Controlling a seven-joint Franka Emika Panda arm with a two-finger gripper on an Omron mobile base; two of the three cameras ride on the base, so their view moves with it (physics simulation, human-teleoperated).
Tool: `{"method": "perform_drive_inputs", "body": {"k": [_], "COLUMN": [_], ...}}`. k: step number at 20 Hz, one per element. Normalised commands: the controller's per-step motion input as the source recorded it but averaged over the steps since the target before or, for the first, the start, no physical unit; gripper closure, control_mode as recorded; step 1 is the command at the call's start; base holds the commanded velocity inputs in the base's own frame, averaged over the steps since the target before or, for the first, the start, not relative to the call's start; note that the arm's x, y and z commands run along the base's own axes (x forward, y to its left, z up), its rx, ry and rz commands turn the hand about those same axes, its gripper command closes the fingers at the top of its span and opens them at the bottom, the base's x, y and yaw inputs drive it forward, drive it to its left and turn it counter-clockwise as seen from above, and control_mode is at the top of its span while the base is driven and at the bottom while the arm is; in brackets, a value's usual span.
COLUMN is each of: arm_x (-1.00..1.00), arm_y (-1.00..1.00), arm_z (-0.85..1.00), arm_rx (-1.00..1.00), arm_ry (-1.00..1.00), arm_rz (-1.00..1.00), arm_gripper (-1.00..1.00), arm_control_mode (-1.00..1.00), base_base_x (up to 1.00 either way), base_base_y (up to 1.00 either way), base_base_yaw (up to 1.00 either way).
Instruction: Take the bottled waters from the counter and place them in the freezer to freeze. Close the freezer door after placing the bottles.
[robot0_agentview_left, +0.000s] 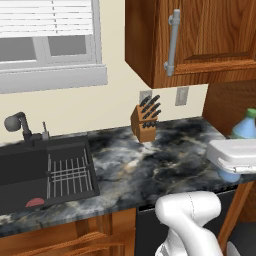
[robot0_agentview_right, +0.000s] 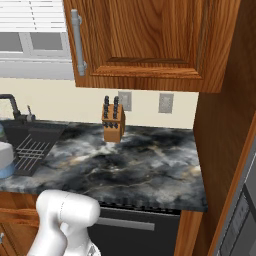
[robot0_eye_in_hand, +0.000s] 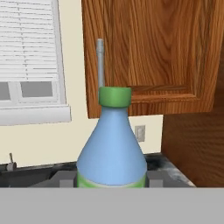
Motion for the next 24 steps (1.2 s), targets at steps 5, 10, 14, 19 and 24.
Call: {"method": "perform_drive_inputs", "body": {"k": [5,10,14,19,24], "arm_x": [0.0,-0.09,0.0,0.0,0.0], "arm_y": [0.0,0.0,0.0,0.0,0.0], "arm_z": [0.0,0.0,0.0,0.0,0.0], "arm_rx": [0.0,0.0,0.0,0.0,0.0], "arm_ry": [0.0,-0.04,0.0,0.0,0.0], "arm_rz": [0.0,0.0,0.0,0.0,0.0], "arm_gripper": [1.0,1.0,1.0,1.0,1.0], "arm_control_mode": [-1.0,1.0,1.0,1.0,1.0], "base_base_x": [0.0,-0.2,-0.75,-0.81,-0.86], "base_base_y": [0.0,0.0,0.0,-0.06,-0.06], "base_base_yaw": [0.0,0.0,0.0,-0.16,-0.31]}}
